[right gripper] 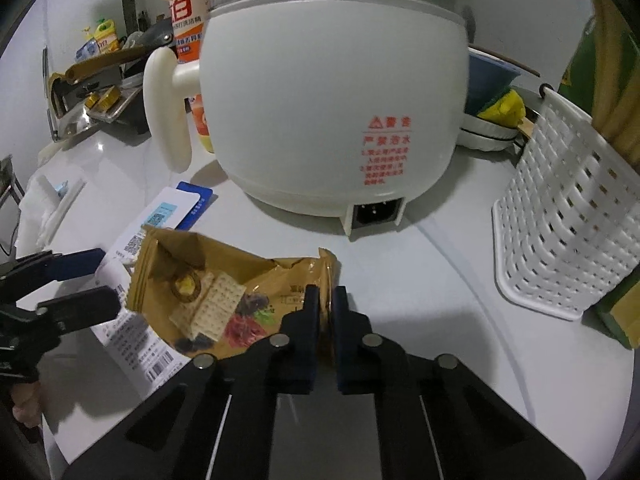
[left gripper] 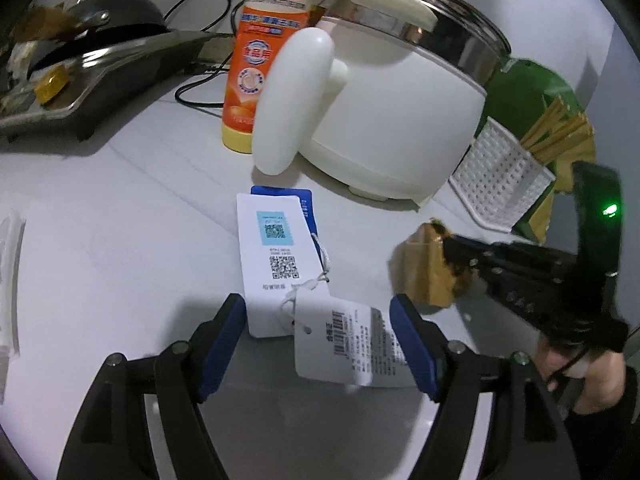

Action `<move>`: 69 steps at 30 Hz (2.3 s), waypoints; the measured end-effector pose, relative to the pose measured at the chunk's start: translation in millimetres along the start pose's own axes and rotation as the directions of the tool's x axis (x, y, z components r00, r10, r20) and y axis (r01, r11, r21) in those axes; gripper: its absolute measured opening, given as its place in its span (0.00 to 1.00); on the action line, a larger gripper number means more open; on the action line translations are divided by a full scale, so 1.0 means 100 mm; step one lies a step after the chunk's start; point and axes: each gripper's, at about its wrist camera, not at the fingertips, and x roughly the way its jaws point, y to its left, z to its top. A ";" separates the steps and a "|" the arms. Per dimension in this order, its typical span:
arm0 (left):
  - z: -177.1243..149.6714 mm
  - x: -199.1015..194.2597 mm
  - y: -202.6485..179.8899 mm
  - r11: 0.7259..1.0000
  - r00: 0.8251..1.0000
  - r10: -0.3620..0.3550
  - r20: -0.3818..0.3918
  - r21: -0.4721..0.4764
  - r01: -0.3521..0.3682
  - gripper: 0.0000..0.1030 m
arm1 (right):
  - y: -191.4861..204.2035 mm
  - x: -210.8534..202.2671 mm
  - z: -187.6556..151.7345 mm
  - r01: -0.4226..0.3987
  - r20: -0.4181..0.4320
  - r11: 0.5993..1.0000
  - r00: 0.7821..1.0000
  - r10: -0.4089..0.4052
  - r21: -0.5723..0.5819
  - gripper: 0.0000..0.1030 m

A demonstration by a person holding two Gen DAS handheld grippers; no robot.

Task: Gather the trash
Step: 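Grasp the white receipt tag with the left tool while the right tool lifts the gold wrapper, then carry the gold wrapper and receipt tag down over the floor bin with both tools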

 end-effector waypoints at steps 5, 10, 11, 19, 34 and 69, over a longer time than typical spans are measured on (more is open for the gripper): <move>-0.03 0.08 -0.18 0.990 0.995 0.101 -0.007 0.099 -0.100 0.70 | -0.11 -0.17 -0.01 -0.016 0.039 0.999 0.999 0.015 0.035 0.05; -0.05 0.14 -0.32 0.972 0.986 0.164 0.004 0.171 -0.163 0.42 | -0.25 -0.36 -0.06 -0.027 0.075 0.998 0.997 0.023 0.059 0.05; -0.05 0.15 -0.33 0.971 0.986 0.167 0.005 0.174 -0.165 0.40 | -0.28 -0.40 -0.08 -0.029 0.081 0.998 0.996 0.023 0.064 0.05; -0.03 -0.05 -0.28 0.976 0.987 0.152 0.047 0.150 -0.158 0.09 | -0.33 -0.58 -0.20 -0.045 0.110 0.995 0.993 0.035 0.085 0.05; -0.16 -0.75 -0.32 0.972 0.977 0.148 0.155 0.159 -0.173 0.01 | -0.23 -1.03 -0.33 -0.075 0.176 0.995 0.982 0.063 0.064 0.04; -0.88 -2.45 0.16 0.960 0.905 0.245 0.347 0.042 -0.276 0.01 | 1.09 -1.85 -0.37 -0.145 0.267 0.981 0.948 0.176 -0.131 0.04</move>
